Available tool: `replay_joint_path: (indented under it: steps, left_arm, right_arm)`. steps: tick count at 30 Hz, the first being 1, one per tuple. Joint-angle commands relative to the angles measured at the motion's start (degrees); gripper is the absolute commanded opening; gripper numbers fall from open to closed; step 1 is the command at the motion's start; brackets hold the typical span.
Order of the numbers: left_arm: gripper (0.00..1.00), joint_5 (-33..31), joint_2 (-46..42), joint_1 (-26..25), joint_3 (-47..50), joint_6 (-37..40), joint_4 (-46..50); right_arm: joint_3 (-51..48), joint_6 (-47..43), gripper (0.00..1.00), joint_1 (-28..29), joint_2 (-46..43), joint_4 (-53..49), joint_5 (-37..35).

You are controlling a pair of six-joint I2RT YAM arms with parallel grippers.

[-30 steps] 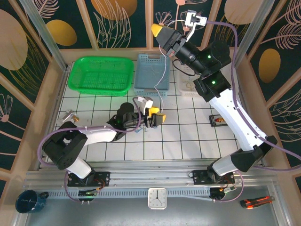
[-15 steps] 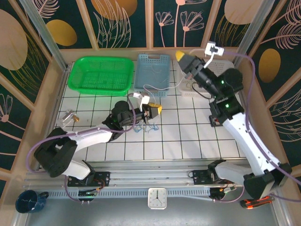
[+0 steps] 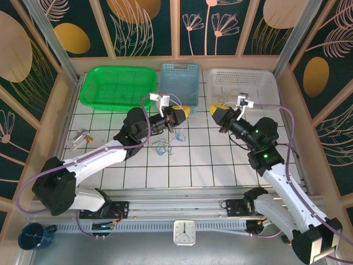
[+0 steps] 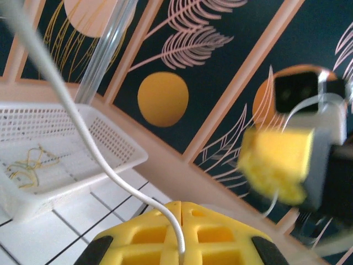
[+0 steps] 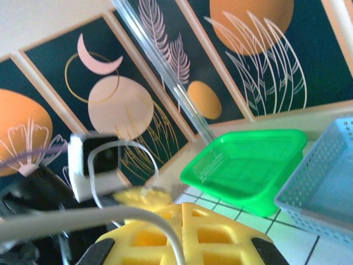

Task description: Untangle the cables

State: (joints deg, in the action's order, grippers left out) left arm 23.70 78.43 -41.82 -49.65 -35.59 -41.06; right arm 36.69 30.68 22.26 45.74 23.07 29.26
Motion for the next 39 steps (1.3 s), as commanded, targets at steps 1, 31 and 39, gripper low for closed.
replay_joint_path:
  steps: [1, 31, 39]
  left_arm:
    - [0.0, 2.2, 1.3, 1.1, -2.9, -5.3, 0.2]
    - [0.0, 10.4, 6.5, 1.6, -7.5, -14.1, -1.5]
    - [0.0, 11.3, 7.5, 1.6, -8.2, -15.4, -2.4]
  right_arm:
    - [-2.7, -2.1, 0.0, -0.3, 0.7, 4.6, 3.6]
    - [-2.7, -8.7, 0.14, 8.8, 12.3, 6.8, -5.0]
    - [-1.7, -8.8, 0.16, 10.9, 15.0, 8.4, -4.3]
